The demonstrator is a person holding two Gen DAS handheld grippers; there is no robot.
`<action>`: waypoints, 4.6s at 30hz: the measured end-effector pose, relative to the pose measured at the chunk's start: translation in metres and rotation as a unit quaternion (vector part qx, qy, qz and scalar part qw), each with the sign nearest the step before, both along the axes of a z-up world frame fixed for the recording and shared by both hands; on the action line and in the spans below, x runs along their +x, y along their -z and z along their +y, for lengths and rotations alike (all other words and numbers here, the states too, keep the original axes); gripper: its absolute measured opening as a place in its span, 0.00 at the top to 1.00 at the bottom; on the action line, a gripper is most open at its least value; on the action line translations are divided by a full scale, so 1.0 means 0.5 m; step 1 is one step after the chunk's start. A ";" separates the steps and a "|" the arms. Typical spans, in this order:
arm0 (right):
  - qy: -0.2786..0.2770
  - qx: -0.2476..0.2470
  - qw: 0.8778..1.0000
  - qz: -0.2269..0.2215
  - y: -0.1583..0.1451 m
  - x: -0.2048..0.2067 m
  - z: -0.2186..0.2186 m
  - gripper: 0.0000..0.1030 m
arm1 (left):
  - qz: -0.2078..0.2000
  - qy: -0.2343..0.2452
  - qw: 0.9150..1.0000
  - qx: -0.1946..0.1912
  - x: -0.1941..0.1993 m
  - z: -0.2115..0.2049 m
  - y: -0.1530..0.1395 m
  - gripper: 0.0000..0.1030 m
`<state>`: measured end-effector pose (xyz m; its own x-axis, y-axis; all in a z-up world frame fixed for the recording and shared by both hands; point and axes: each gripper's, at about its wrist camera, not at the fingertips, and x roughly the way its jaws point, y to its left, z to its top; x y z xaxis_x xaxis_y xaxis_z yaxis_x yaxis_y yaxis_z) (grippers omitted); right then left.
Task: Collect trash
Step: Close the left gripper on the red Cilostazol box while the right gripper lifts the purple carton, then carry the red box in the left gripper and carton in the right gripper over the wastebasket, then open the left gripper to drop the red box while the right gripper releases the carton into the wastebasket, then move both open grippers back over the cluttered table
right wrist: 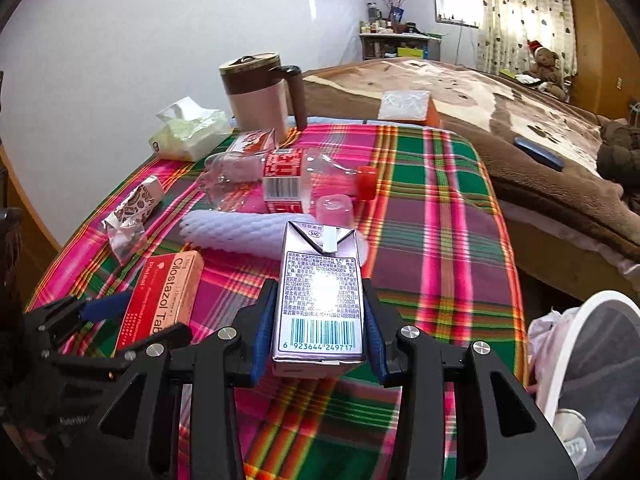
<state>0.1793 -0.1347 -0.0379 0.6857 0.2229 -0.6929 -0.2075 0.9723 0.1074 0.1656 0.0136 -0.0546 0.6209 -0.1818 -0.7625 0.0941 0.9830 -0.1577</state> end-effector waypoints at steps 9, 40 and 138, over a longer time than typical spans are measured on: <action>0.011 0.002 1.000 -0.004 0.004 -0.018 -0.014 0.60 | 0.003 -0.024 1.000 0.006 0.016 0.007 0.000 0.19; 0.017 0.025 0.999 -0.018 -0.007 -0.071 -0.039 0.60 | -0.024 -0.006 1.000 0.007 -0.026 0.003 -0.038 0.32; 0.265 -0.027 0.962 -0.056 -0.061 -0.201 -0.376 0.42 | -0.081 0.213 0.973 -0.023 -0.078 -0.382 -0.140 0.24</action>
